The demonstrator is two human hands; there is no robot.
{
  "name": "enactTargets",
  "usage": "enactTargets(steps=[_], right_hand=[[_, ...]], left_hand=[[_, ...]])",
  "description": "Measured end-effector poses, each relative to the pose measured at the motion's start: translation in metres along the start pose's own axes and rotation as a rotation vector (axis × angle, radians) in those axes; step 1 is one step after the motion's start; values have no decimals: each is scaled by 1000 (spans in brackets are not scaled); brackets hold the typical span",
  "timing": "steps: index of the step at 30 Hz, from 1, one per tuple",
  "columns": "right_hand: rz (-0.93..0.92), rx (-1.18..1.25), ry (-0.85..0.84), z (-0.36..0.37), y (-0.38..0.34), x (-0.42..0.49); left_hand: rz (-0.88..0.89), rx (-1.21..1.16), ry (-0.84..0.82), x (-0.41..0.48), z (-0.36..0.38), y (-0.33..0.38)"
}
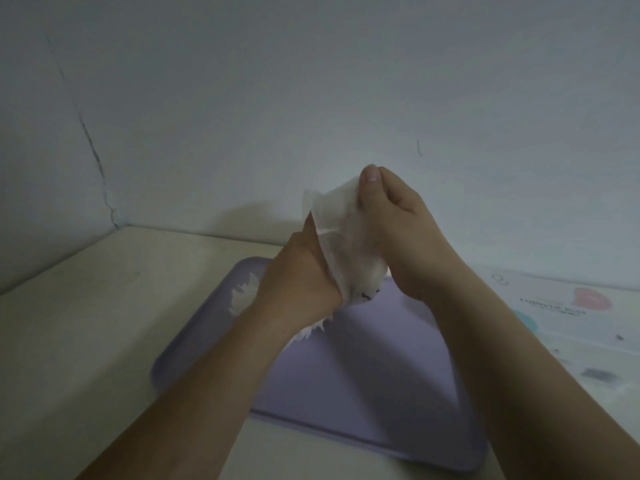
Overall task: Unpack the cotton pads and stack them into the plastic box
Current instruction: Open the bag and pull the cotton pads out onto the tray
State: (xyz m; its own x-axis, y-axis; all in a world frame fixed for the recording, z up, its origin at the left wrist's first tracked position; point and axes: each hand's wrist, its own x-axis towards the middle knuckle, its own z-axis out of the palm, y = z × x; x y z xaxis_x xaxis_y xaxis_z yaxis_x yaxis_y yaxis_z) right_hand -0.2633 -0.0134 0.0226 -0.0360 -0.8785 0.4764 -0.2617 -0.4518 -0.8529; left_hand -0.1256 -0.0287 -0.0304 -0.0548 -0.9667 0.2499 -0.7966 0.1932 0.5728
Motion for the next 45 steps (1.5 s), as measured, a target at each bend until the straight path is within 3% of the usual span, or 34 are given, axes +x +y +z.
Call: enactTargets(steps=[3,8,13,16,19,22,24,26,28,31,34,38,41,45], right_hand=[[-1,25,-93,-4,3,1],[170,39,-181,-18,18,3],[321,-228,-110,-25,26,6],[452,-145,2,-29,21,6],[417,-28,164,-36,18,8],[342,58,275,-37,16,10],[297,112,315,-37,15,12],[275,162,317,-37,14,14],[259,177,284,-36,10,15],[232,170,211,-35,7,15],[214,148,145,-34,0,14],[193,128,3,-29,-7,9],[207,153,-94,-21,-4,7],[255,141,-77,-16,5,9]], left_hand=[[-29,-94,1,1,-1,-2],[47,-221,90,1,-5,-1],[59,-436,115,3,-16,3],[174,-380,3,3,-26,2],[265,-271,-232,5,-40,-5],[298,10,-503,0,-47,-3],[305,231,-592,-5,-43,-2],[276,294,-567,-7,-38,0],[223,181,-457,-6,-36,6],[201,-33,-97,2,-32,10],[316,-143,214,10,-29,8],[402,-274,176,10,-29,8],[291,-242,65,10,-26,1],[253,-193,20,9,-26,-3]])
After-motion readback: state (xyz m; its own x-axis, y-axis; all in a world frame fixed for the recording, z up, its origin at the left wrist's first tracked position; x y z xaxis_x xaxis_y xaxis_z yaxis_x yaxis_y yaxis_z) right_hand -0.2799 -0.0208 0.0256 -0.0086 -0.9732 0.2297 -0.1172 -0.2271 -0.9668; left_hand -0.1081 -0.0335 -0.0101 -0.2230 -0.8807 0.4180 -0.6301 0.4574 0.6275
